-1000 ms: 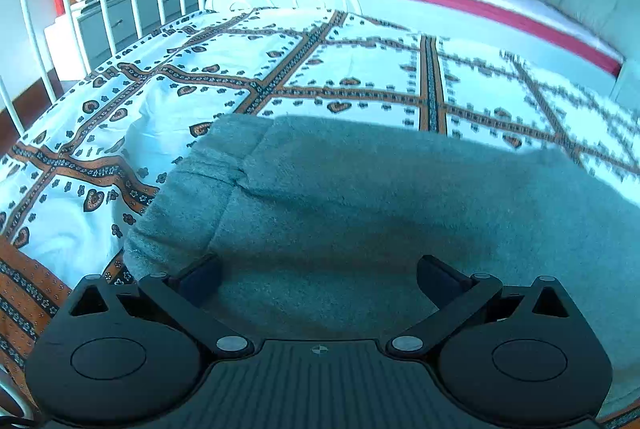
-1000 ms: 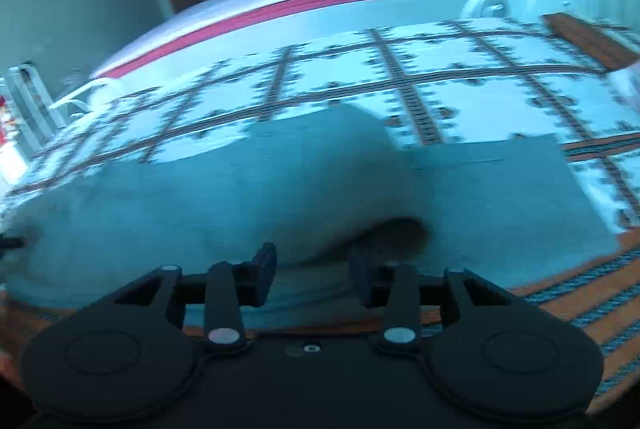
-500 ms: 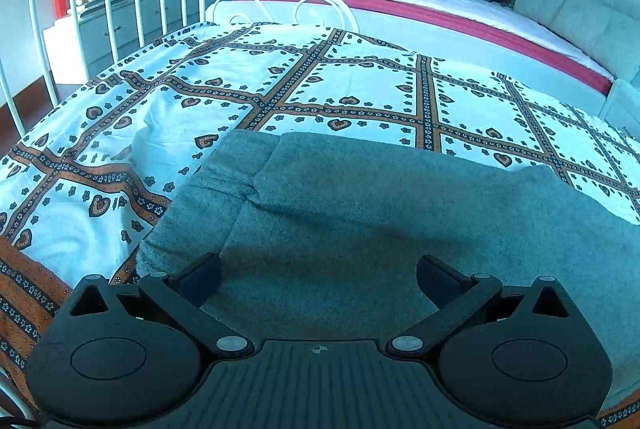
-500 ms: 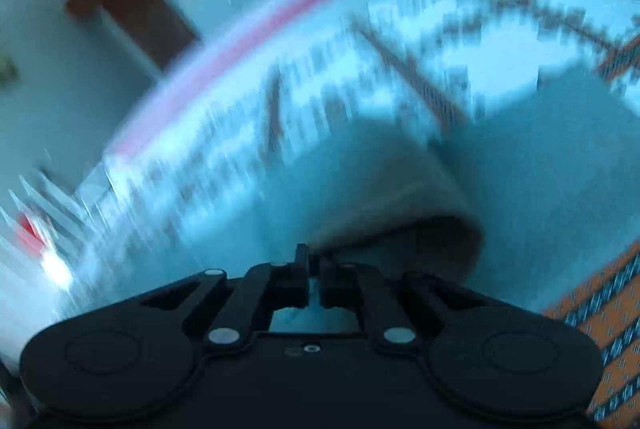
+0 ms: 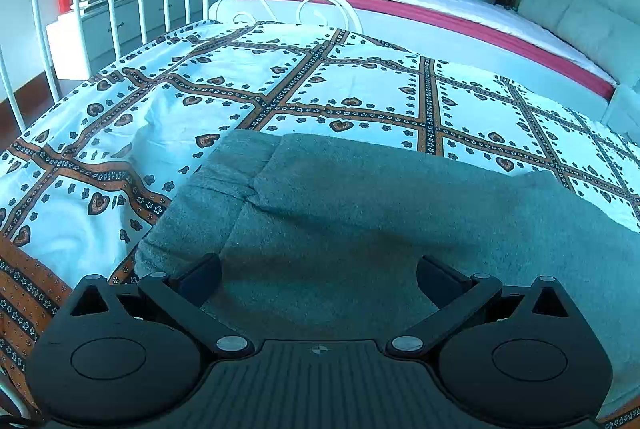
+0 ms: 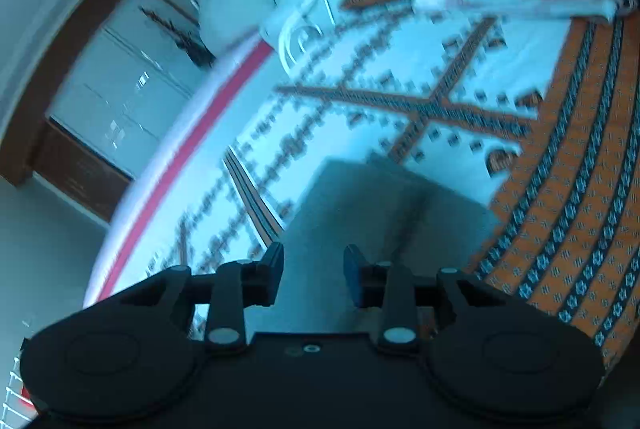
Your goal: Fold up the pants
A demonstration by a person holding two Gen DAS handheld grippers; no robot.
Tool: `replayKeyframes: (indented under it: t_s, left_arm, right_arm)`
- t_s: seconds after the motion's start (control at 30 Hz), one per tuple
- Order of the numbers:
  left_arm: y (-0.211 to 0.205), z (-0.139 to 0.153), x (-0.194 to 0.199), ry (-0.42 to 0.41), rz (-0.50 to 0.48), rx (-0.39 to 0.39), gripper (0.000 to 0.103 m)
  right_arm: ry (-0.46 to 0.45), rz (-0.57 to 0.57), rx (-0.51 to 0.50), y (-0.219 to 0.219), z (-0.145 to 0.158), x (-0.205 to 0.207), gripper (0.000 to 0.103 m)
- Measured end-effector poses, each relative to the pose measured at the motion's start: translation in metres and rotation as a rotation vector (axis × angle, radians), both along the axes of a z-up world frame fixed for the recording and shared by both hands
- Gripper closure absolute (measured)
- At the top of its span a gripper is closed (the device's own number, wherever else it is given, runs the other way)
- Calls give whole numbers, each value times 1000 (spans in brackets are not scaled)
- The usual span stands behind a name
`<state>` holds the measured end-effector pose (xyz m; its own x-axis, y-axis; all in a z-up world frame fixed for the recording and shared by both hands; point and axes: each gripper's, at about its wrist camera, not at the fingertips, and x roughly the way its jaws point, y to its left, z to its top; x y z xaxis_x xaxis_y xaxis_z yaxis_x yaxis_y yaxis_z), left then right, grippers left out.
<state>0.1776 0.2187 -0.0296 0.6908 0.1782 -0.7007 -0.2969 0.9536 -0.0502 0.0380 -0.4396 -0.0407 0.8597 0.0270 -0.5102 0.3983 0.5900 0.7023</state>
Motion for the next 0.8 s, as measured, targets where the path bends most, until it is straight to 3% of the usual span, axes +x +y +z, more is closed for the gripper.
replayKeyframes:
  t_s: [0.13, 0.3, 0.33, 0.37, 0.43, 0.53, 0.6, 0.63, 0.7, 0.73, 0.77, 0.8]
  left_arm:
    - [-1, -3, 2, 13, -8, 15, 0]
    - [-3, -3, 1, 17, -16, 27, 0]
    - [-3, -3, 1, 19, -20, 30, 0]
    - [-4, -4, 1, 21, -23, 34, 0]
    - [-4, -4, 1, 24, -28, 39, 0]
    - [-5, -4, 1, 26, -29, 41, 0]
    - [-6, -5, 2, 30, -31, 44, 0]
    - [-6, -5, 3, 32, -33, 44, 0]
    - [-6, -6, 4, 34, -33, 40, 0]
    - [-6, -6, 4, 35, -33, 40, 0]
    - [-7, -6, 5, 36, -32, 39, 0]
    - [-7, -6, 6, 37, -31, 39, 0]
  right_arm:
    - [141, 23, -31, -1, -15, 23, 75]
    - [170, 33, -21, -13, -29, 46, 75]
    - [174, 48, -22, -13, -29, 50, 96]
    - [177, 61, -46, -11, -25, 52, 103]
    - [71, 74, -83, -6, -8, 48, 103]
    - [-196, 97, -177, 9, 39, 19, 103]
    - [-261, 83, -214, 12, 53, -1, 103]
    - [-216, 70, -214, 10, 49, -4, 103]
    - [11, 44, -159, -3, 21, -1, 103]
    - [139, 45, -78, -14, -1, 5, 103]
    - [206, 42, -17, -23, -18, 10, 103]
    - [203, 47, 17, -29, -25, 11, 103]
